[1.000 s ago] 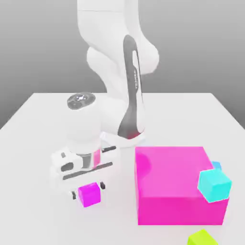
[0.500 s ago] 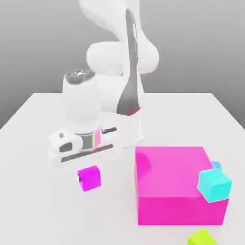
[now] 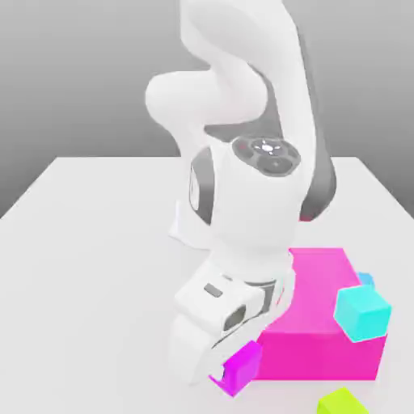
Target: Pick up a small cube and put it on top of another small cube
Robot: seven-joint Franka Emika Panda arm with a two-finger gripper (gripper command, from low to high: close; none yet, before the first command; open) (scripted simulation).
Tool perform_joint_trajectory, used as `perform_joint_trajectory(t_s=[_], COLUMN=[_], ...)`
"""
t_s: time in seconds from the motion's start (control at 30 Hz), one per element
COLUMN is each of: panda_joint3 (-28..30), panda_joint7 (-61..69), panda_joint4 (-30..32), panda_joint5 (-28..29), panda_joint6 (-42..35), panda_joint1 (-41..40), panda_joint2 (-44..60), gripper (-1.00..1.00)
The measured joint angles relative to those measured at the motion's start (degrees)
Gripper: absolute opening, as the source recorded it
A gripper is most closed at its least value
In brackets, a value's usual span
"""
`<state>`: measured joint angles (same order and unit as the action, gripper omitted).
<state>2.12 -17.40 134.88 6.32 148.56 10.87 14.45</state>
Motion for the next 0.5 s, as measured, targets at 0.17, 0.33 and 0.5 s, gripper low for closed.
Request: perform_joint_trajectory(t_s=[0.17,0.33,0.5], panda_joint3=[-2.6,-3.35,-3.25], panda_joint7=[-12.75,-20.05,-20.39], panda_joint4=[-3.71,-6.59,-6.87], panda_joint5=[-4.0,-5.59,-5.48], panda_joint6=[-2.52,-0.21,2.85], panda_joint1=[4.44,7.26,7.46], panda_joint2=[0.58,5.63,8.97], gripper=[-1.0,-1.0,1.0])
